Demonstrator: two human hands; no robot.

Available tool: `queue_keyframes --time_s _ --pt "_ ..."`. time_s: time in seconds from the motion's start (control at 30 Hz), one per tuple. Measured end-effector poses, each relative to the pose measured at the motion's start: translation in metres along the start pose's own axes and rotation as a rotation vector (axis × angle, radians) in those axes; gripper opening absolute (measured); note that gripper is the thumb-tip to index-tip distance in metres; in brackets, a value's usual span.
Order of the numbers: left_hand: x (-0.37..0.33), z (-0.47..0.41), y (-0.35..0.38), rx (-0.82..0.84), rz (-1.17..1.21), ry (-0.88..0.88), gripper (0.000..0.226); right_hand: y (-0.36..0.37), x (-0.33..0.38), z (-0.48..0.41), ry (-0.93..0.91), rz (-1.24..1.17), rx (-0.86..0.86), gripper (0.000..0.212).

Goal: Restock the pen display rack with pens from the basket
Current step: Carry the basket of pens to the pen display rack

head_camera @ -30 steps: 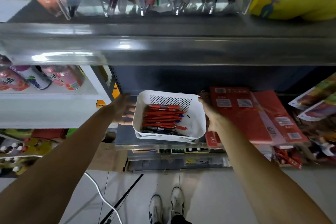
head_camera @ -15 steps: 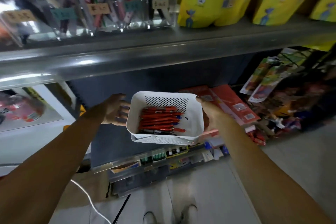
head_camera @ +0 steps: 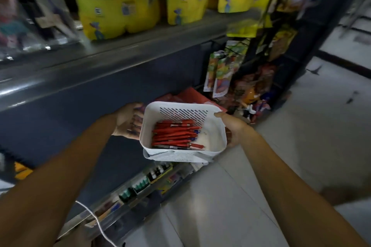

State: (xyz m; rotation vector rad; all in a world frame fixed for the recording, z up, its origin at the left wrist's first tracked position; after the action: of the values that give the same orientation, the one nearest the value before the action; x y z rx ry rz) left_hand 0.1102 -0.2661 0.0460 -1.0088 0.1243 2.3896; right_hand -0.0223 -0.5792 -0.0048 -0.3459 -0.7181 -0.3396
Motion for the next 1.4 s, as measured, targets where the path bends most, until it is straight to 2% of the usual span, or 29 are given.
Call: queue_keyframes --time_s 0.03,0.13,0.2,0.33,0.57,0.83,1.0,1.1,1.27,1.4 --pt "-0.006 -0.002 0.017 0.017 -0.02 0.003 0.046 -0.013 -0.004 0.008 0.013 -0.028 0.009 0.105" --pt "-0.021 -0.006 0.069 0.071 -0.092 0.003 0.051 -0.054 -0.005 0.063 0.028 -0.063 -0.092 0.046" --pt "-0.03 -0.007 0.108 0.083 -0.18 0.004 0.054 -0.089 -0.018 0.069 0.024 -0.079 -0.135 0.029" --pt "-0.049 -0.006 0.182 0.113 -0.25 0.038 0.051 -0.151 -0.042 0.085 0.054 -0.107 -0.226 0.043" --pt "-0.062 0.007 0.306 0.234 -0.278 0.053 0.032 -0.262 -0.09 0.112 0.061 -0.244 -0.36 0.037" --pt "-0.074 0.021 0.427 0.316 -0.367 0.109 0.044 -0.356 -0.15 0.144 0.108 -0.362 -0.462 0.043" --pt "-0.068 0.034 0.481 0.349 -0.405 0.136 0.038 -0.389 -0.17 0.167 0.13 -0.384 -0.515 0.044" --pt "-0.069 0.036 0.503 0.381 -0.414 0.142 0.037 -0.4 -0.177 0.178 0.134 -0.404 -0.562 0.036" --pt "-0.071 0.03 0.529 0.351 -0.428 0.153 0.035 -0.408 -0.183 0.181 0.127 -0.439 -0.624 0.035" --pt "-0.073 0.015 0.542 0.37 -0.456 0.123 0.044 -0.41 -0.178 0.177 0.138 -0.497 -0.619 0.034"
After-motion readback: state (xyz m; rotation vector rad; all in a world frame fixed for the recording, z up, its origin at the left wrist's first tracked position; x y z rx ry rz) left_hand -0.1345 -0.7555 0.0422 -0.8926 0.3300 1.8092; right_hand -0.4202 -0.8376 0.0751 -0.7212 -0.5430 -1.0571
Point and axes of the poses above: each hand's wrist, its own z-axis away from the middle knuckle, its own y-axis out of the palm, x = y × z, the point moved 8 cm from there along -z, towards the middle knuckle, and after that the axes turned 3 degrees about -x, right-handed, at the moved point
